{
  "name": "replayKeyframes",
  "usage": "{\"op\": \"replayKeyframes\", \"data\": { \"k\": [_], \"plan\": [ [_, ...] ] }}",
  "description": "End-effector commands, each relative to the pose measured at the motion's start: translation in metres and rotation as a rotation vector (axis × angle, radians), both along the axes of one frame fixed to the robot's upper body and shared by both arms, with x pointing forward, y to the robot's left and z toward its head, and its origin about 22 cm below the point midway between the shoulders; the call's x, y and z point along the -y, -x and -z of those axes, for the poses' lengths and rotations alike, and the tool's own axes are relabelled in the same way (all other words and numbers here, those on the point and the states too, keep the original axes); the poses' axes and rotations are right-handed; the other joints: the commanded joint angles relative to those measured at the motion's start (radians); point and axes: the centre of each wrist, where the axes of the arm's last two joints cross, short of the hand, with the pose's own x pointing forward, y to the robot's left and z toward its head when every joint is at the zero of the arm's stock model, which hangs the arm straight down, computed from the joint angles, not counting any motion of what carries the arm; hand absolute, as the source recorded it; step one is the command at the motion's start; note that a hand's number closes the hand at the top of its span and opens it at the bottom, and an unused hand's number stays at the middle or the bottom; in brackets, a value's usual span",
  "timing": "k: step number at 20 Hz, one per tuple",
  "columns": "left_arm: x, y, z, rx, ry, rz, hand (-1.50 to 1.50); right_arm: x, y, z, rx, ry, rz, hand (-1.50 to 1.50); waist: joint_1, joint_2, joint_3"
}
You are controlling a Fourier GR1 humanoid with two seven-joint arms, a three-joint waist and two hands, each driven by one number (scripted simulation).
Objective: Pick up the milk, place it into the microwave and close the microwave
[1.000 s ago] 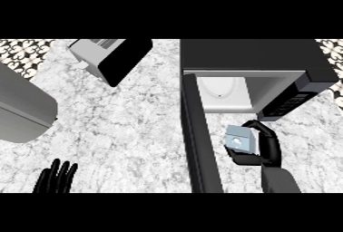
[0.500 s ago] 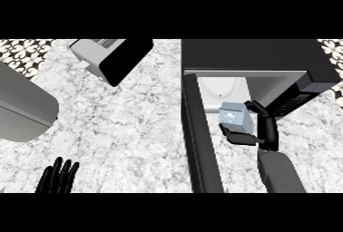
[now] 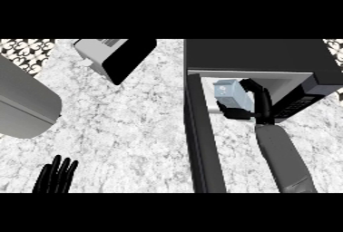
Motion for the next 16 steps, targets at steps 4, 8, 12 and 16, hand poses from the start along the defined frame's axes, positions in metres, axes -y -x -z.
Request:
{"op": "replayKeyframes", "data": {
  "k": [4,8,12,16],
  "plan": [
    [-0.001,-0.019,0.001,0.009,0.0,0.022,-1.5,0.021,-0.035,-0.024,-0.022,0.116,0.096,1.5,0.015,0.012,0.001],
    [-0.009,-0.004,0.008,0.01,-0.002,0.042,-1.5,0.017,-0.041,-0.028,0.001,0.213,0.168,1.5,0.049,0.022,0.001],
    [-0.007,-0.016,0.01,-0.015,-0.107,0.005,-1.5,0.021,-0.052,-0.043,0.013,0.278,0.264,1.5,0.055,0.029,0.002],
    [-0.012,-0.011,0.006,-0.021,-0.137,0.017,-1.5,0.022,-0.057,-0.05,0.054,0.278,0.354,1.5,0.075,0.033,0.003]
  ]
}}
